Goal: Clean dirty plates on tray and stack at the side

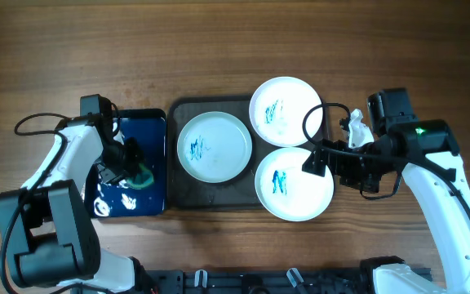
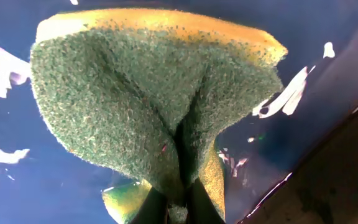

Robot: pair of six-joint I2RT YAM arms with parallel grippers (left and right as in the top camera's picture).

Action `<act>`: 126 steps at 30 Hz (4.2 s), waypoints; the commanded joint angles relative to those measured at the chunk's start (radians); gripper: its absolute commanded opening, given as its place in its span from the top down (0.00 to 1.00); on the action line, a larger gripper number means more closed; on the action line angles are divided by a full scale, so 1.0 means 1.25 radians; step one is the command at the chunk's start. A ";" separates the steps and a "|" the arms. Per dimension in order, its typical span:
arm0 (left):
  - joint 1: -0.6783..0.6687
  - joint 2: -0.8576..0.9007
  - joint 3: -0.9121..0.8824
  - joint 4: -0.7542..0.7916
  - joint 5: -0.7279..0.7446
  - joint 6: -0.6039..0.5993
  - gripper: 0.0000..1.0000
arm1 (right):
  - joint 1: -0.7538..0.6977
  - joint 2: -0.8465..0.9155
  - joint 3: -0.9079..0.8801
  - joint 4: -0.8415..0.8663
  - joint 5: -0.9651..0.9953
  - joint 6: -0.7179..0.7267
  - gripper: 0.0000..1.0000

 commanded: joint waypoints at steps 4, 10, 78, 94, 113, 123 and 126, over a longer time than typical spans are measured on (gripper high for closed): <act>-0.027 -0.139 0.009 0.006 0.024 0.007 0.96 | -0.003 0.007 0.017 -0.001 -0.019 -0.002 0.00; -0.093 -0.284 0.009 0.002 -0.113 0.026 0.96 | -0.003 0.007 0.017 0.000 -0.019 -0.003 0.00; -0.313 -0.280 0.128 0.014 -0.053 -0.056 0.96 | 0.299 0.397 -0.050 0.681 -0.095 0.211 0.22; -0.313 -0.279 0.128 0.014 -0.052 -0.056 0.96 | 0.302 0.417 -0.051 0.688 0.096 0.321 0.53; -0.313 -0.248 0.128 0.033 -0.029 -0.056 0.96 | 0.311 0.476 -0.051 0.786 0.021 0.338 0.82; -0.313 -0.236 0.128 0.033 0.015 -0.056 0.96 | 0.311 0.476 -0.051 0.782 0.027 0.335 0.95; -0.316 -0.200 0.128 0.033 0.049 -0.047 0.96 | 0.311 0.476 -0.051 0.777 0.031 0.331 0.95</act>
